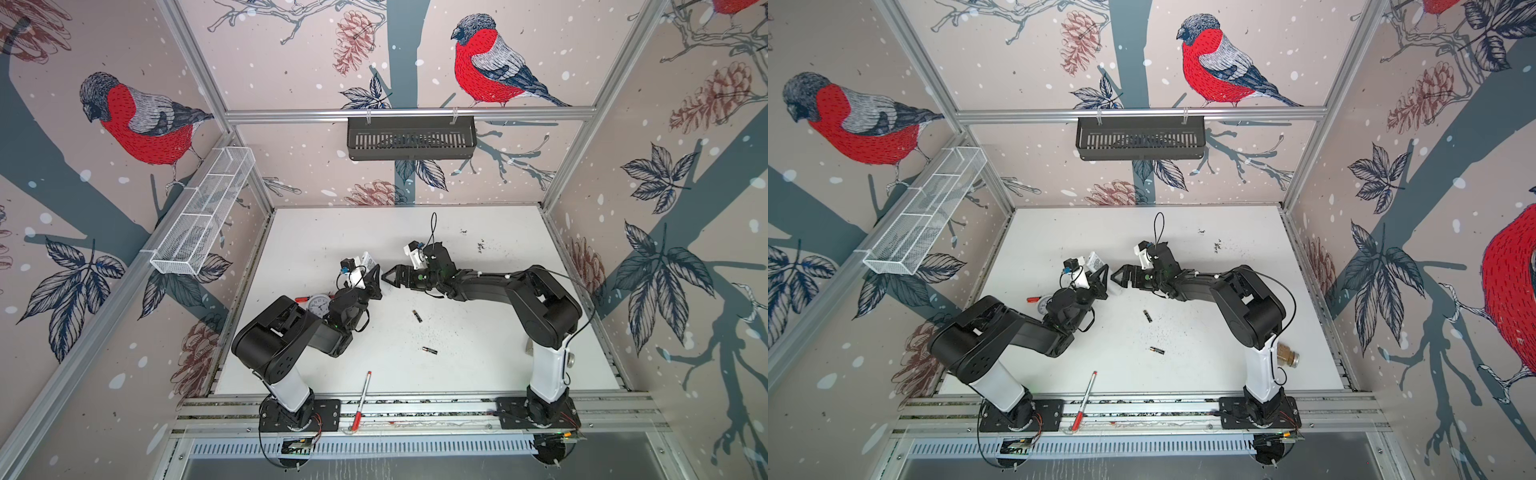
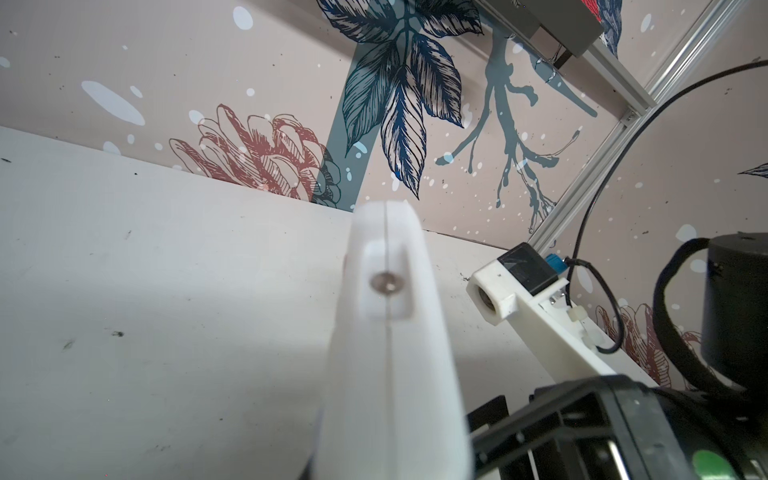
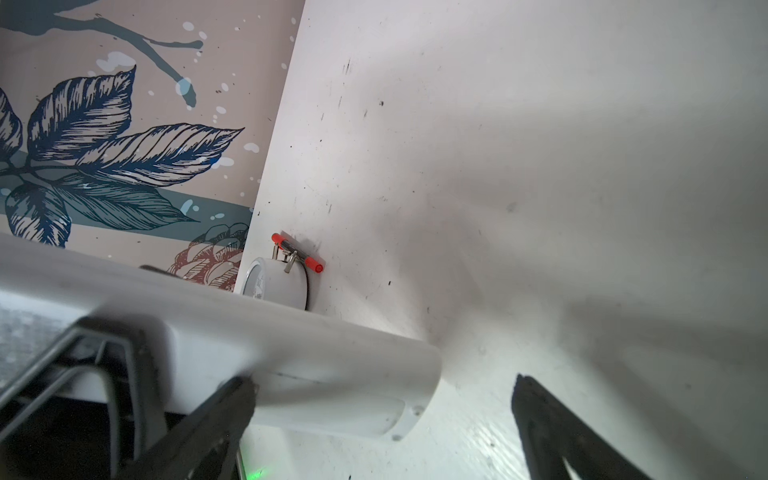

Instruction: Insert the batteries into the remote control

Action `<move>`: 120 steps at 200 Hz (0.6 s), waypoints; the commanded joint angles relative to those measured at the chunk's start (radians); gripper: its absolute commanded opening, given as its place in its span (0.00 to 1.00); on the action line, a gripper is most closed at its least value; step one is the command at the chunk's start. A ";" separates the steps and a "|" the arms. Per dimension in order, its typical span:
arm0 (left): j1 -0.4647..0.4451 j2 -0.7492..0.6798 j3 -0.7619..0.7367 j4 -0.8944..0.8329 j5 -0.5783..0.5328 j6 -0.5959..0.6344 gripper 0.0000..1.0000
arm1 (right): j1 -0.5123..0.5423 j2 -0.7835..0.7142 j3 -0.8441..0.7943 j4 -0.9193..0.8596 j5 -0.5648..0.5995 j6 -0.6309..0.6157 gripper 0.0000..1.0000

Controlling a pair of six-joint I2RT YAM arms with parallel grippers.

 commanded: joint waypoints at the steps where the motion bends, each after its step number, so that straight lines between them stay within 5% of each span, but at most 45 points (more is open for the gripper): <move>1: -0.001 -0.010 0.017 0.147 0.010 0.021 0.00 | -0.008 -0.009 -0.023 -0.082 0.052 -0.033 1.00; 120: -0.001 -0.006 0.027 0.101 -0.003 0.007 0.00 | -0.033 -0.108 -0.112 0.065 -0.014 -0.022 0.99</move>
